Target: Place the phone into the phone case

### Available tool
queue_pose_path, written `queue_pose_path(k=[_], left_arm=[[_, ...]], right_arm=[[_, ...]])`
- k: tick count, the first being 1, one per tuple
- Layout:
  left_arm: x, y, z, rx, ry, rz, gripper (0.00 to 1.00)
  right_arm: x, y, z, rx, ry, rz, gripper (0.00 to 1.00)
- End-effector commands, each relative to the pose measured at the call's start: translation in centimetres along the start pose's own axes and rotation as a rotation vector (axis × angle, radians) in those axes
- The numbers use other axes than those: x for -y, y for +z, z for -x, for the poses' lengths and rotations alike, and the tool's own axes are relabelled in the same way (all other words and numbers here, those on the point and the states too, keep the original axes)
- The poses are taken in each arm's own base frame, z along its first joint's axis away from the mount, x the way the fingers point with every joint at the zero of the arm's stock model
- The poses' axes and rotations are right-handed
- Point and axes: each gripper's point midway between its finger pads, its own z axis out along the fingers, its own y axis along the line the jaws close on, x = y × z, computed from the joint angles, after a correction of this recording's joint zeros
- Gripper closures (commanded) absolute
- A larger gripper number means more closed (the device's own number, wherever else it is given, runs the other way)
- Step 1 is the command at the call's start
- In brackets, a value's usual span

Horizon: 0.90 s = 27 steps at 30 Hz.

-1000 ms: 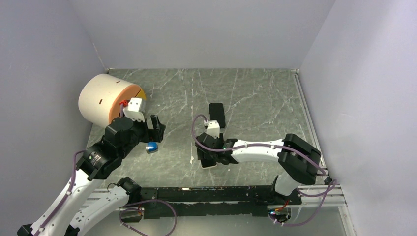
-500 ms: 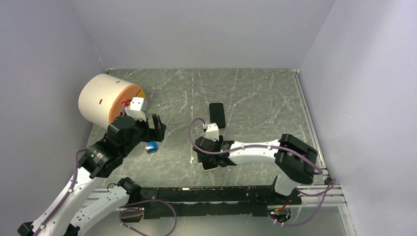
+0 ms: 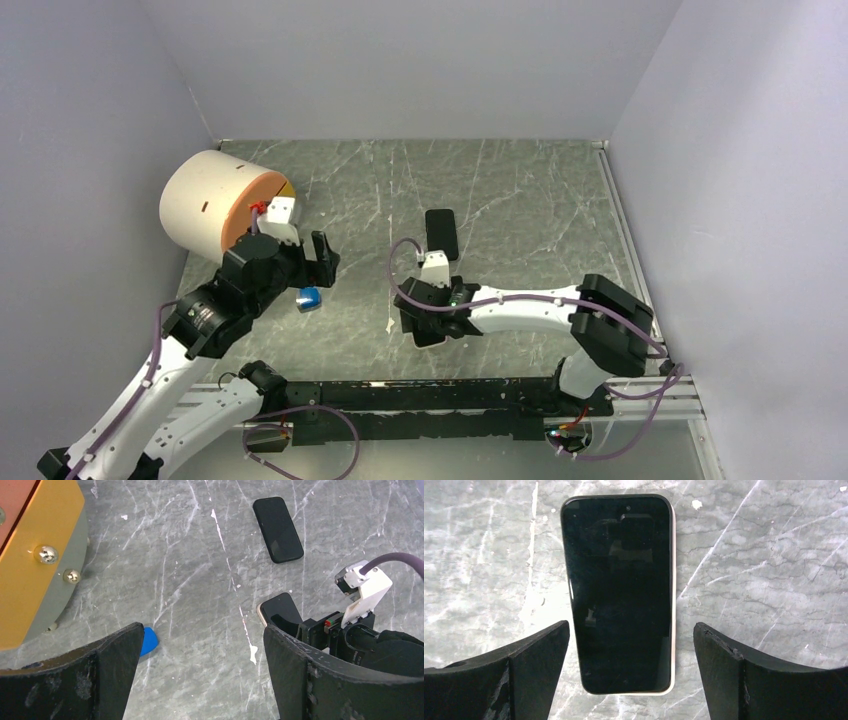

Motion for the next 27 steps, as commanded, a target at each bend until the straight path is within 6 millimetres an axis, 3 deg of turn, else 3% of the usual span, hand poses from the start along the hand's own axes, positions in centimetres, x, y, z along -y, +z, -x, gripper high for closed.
queue_pose_path(k=[1, 10, 15, 20, 27], left_arm=[[0.6, 0.6, -0.2, -0.016, -0.036, -0.014, 0.06], [2.9, 2.4, -3.2, -0.198, -0.151, -0.06, 0.09], [4.4, 3.9, -5.2, -0.291, -0.246, -0.087, 0.12], [6.1, 6.2, -7.2, -0.387, -0.319, -0.11, 0.21], [8.5, 9.4, -9.2, -0.468, -0.415, -0.162, 0.31]], right_arm=[[-1.1, -1.6, 2.4, 0.027, 0.032, 0.094, 0.05], [-0.7, -1.5, 4.4, 0.038, 0.113, 0.306, 0.17], [0.4, -1.3, 5.3, 0.036, 0.121, 0.333, 0.21], [1.5, -1.0, 4.7, 0.012, 0.141, 0.389, 0.34], [1.9, -1.3, 4.1, -0.001, 0.178, 0.519, 0.45]])
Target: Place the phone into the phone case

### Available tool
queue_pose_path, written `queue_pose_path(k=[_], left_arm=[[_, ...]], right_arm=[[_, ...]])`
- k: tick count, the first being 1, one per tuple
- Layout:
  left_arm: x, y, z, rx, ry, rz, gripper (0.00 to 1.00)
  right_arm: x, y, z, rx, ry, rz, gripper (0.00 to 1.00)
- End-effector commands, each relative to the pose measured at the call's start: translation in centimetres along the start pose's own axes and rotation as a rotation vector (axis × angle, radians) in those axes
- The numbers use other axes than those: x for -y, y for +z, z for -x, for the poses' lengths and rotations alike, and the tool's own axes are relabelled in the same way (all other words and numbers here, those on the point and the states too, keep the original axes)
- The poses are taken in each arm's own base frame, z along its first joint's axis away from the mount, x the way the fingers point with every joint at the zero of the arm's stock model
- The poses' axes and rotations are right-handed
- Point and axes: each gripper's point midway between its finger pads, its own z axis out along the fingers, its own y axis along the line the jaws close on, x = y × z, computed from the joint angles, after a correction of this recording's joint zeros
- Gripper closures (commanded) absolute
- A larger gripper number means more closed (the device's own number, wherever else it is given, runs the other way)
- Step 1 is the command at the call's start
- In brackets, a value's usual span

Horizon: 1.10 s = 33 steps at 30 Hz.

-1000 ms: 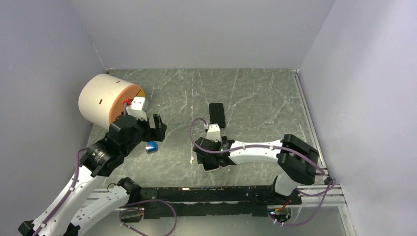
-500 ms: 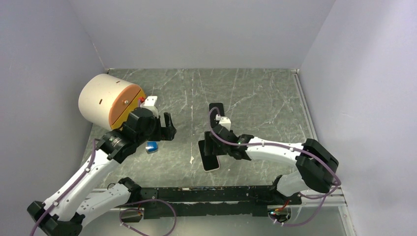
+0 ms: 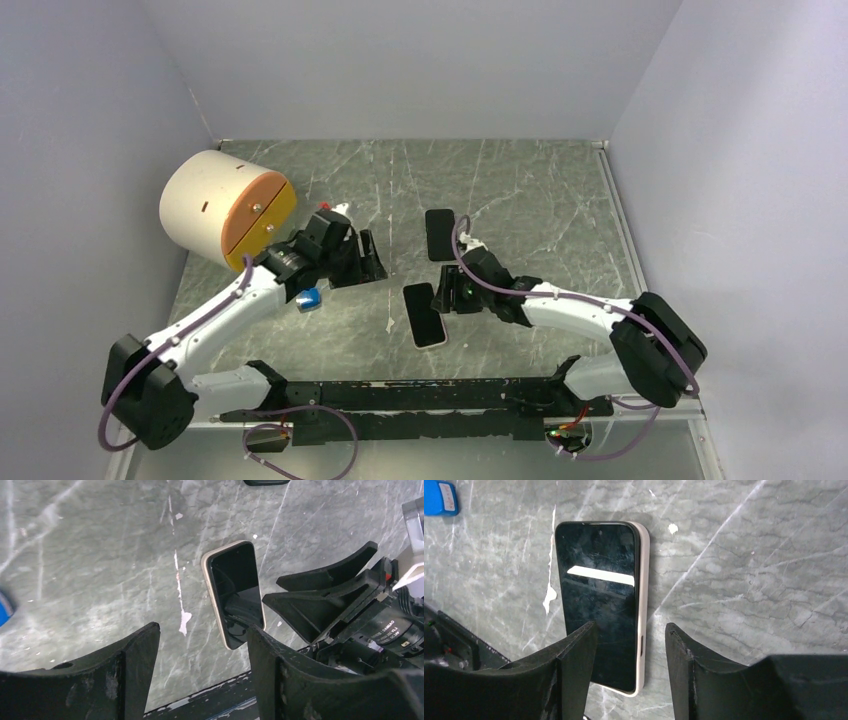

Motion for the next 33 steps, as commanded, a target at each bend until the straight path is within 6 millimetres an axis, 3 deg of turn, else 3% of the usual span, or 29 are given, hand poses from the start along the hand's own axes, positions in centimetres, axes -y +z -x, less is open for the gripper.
queue_pose_path(k=[1, 8, 18, 33], left_arm=[[2.6, 1.9, 0.0, -0.023, -0.094, -0.119, 0.33], [2.6, 5.6, -2.5, -0.117, -0.169, -0.135, 0.43], [1.5, 9.2, -5.5, -0.217, -0.176, -0.115, 0.57], [1.9, 11.3, -8.7, -0.307, -0.167, -0.143, 0.71]], right_arm=[[-2.1, -0.7, 1.2, 0.03, 0.001, 0.177, 0.46], [-1.3, -0.5, 0.6, 0.006, 0.03, 0.231, 0.53], [-1.0, 0.1, -0.8, -0.025, 0.065, 0.267, 0.57], [-0.5, 0.7, -1.9, -0.048, 0.098, 0.273, 0.62]])
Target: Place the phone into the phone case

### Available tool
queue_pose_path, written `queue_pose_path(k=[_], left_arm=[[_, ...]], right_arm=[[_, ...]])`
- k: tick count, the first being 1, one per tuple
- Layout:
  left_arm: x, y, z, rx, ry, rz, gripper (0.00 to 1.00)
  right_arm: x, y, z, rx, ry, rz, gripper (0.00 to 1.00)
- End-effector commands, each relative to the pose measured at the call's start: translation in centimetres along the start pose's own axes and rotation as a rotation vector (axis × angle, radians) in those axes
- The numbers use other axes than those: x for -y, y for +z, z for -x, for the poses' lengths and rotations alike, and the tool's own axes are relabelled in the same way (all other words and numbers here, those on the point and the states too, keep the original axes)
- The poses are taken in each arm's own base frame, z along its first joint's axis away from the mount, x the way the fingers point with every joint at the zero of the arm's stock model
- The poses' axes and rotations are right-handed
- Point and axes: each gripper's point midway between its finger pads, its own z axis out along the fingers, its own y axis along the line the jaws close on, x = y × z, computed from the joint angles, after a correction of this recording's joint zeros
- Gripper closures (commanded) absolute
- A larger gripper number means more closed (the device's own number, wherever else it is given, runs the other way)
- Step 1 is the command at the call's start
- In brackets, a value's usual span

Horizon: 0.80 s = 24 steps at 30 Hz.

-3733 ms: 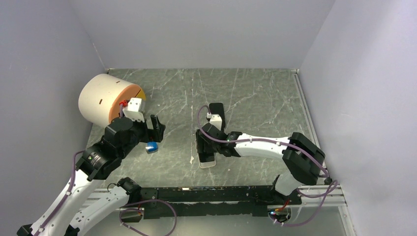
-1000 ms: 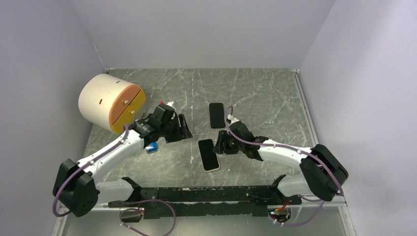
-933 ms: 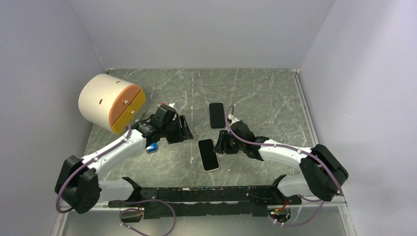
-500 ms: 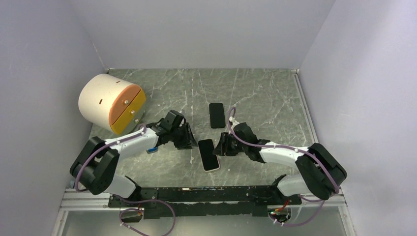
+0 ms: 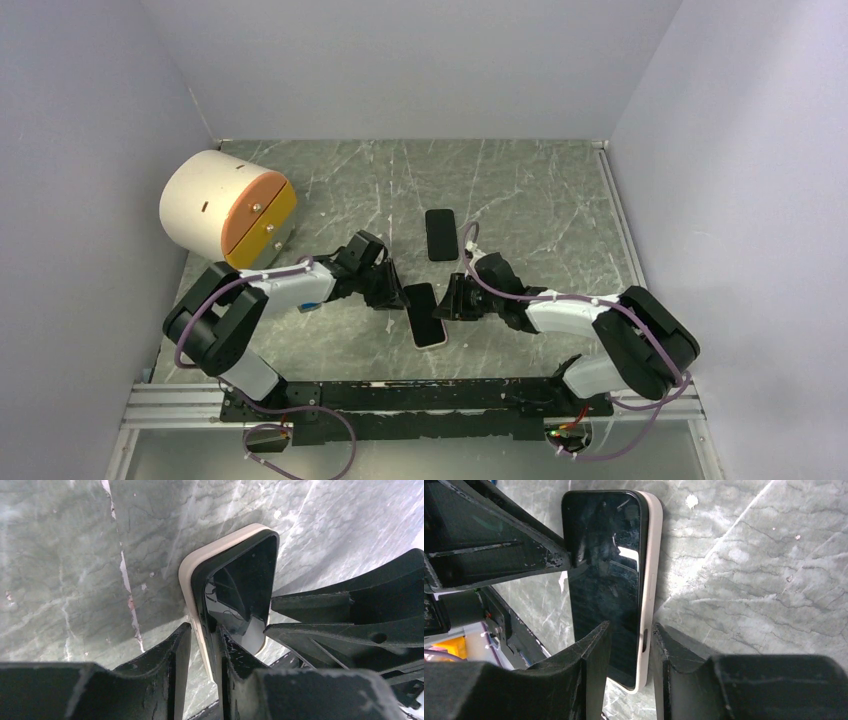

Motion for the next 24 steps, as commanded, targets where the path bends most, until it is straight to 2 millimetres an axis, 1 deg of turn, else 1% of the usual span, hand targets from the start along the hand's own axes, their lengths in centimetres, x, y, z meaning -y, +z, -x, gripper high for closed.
queue_pose_path(k=[1, 4, 7, 12, 14, 18, 22, 24], left_arm=[[0.6, 0.8, -0.9, -0.034, 0.006, -0.029, 0.72], [0.5, 0.9, -1.2, -0.039, 0.014, -0.021, 0.74], [0.6, 0.9, -1.5, -0.048, 0.012, -0.024, 0.77], [1.7, 0.6, -2.5, -0.072, 0.008, -0.039, 0.83], [1.6, 0.9, -3.2, -0.088, 0.007, -0.035, 0.86], [0.8, 1.6, -4.2, -0.113, -0.006, -0.014, 0.88], [1.0, 1.1, -4.4, -0.119, -0.001, -0.004, 0.86], [1.2, 0.5, -4.4, -0.121, 0.005, 0.002, 0.77]], right_arm=[[-0.6, 0.2, 0.5, 0.026, 0.009, 0.042, 0.63], [-0.6, 0.4, 0.4, 0.022, 0.013, 0.043, 0.63], [-0.8, 0.4, 0.3, 0.02, 0.021, 0.059, 0.67], [-1.2, 0.5, -0.3, 0.017, 0.045, 0.109, 0.69], [-1.4, 0.5, -0.5, 0.016, 0.056, 0.13, 0.69], [-1.9, 0.4, -0.5, 0.022, 0.072, 0.161, 0.69], [-2.5, 0.2, -0.2, 0.028, 0.084, 0.183, 0.68], [-2.7, 0.1, 0.0, 0.035, 0.089, 0.185, 0.68]])
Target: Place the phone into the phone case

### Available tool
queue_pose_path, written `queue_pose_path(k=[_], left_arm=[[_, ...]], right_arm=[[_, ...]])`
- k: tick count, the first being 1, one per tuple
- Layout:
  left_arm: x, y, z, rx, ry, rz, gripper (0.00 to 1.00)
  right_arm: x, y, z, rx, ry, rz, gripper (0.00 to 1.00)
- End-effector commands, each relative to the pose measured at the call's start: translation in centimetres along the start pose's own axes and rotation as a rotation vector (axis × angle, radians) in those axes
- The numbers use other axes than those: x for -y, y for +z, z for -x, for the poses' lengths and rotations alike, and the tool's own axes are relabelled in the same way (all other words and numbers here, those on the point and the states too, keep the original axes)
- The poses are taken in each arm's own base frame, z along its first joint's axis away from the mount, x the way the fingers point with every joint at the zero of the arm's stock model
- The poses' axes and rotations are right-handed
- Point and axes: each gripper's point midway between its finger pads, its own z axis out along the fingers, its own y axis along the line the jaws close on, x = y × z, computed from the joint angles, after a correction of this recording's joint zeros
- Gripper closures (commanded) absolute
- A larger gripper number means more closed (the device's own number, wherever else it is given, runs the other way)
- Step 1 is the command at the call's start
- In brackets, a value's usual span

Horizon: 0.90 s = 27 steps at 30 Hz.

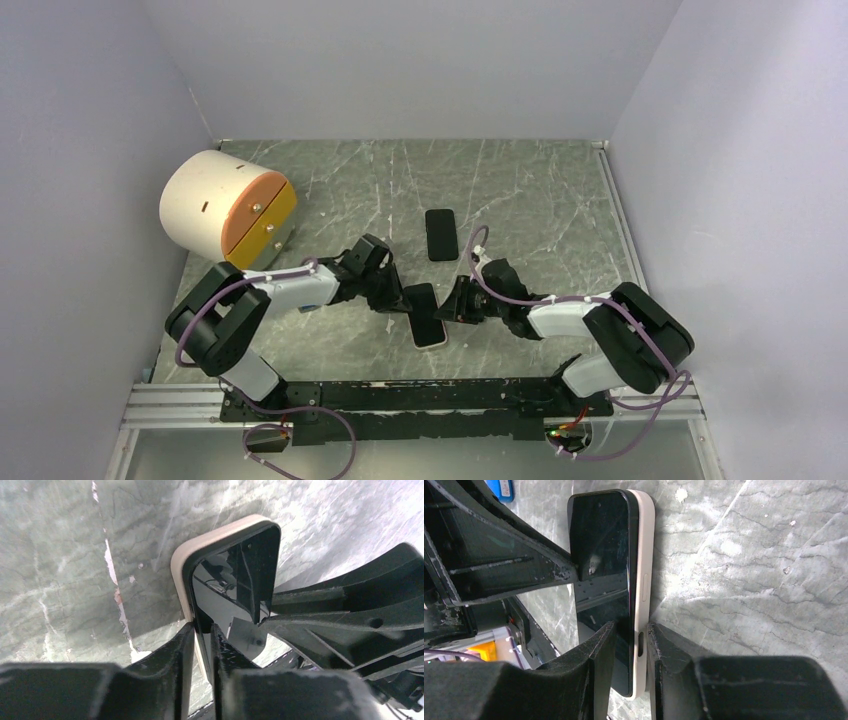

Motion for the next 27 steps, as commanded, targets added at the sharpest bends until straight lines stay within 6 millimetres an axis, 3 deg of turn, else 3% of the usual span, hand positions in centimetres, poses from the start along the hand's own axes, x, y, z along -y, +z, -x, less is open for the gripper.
queue_pose_path(k=[1, 3, 8, 21, 27], left_arm=[[1.0, -0.6, -3.0, -0.093, 0.024, -0.003, 0.72], [1.2, -1.5, -3.0, -0.095, 0.03, 0.01, 0.63], [1.3, -3.2, -3.7, -0.103, 0.031, -0.001, 0.57], [0.4, -1.7, -5.1, -0.155, 0.016, -0.01, 0.64], [2.6, -2.5, -4.6, -0.14, 0.036, -0.074, 0.7]], right_arm=[[-2.9, -0.2, 0.6, 0.013, -0.002, 0.11, 0.68], [-2.6, -0.3, 0.8, 0.022, 0.001, 0.083, 0.68], [-1.9, -0.7, 0.7, 0.031, -0.001, 0.044, 0.68], [-0.9, -0.8, -0.1, 0.016, 0.013, 0.021, 0.69], [-1.0, -1.0, -0.1, 0.019, 0.011, 0.018, 0.69]])
